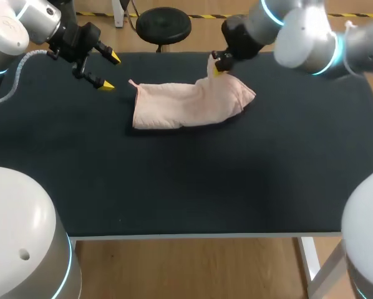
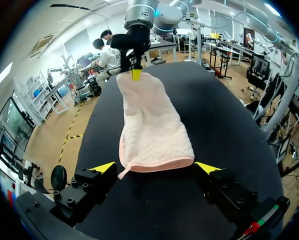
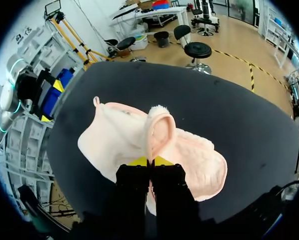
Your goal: Fold the towel
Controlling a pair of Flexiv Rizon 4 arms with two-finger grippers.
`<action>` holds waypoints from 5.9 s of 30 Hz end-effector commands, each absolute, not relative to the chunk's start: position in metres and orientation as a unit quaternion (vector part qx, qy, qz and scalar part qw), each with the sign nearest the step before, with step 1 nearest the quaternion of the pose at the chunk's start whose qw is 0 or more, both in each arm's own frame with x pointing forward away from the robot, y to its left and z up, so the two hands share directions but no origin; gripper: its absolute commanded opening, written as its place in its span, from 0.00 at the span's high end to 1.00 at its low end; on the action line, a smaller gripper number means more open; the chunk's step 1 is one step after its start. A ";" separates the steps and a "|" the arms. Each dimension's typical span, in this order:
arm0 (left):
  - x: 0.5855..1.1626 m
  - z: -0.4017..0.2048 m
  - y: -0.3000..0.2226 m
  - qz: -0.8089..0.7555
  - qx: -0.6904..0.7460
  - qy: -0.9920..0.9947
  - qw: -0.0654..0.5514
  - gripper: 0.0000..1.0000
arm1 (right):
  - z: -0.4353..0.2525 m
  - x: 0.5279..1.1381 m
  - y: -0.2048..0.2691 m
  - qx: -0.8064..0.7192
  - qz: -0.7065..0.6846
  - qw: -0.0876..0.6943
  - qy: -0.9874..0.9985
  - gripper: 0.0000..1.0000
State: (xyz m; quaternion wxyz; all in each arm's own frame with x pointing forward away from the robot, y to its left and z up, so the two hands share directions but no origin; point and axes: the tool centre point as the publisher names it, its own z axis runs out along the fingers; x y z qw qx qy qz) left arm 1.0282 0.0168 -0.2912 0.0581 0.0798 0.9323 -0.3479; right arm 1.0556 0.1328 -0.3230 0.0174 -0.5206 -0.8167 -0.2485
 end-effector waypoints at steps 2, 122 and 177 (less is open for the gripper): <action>1.028 -0.292 0.017 -0.349 0.081 0.932 0.060 0.00 | -0.324 1.054 0.127 -0.543 -0.217 -0.013 -0.811 1.00; 1.028 -0.292 0.017 -0.349 0.081 0.932 0.060 0.00 | -0.433 1.068 0.055 -0.676 -0.368 0.261 -0.583 0.00; 1.028 -0.292 0.017 -0.349 0.081 0.932 0.060 0.00 | -0.333 1.053 0.190 -0.567 -0.271 0.029 -0.778 1.00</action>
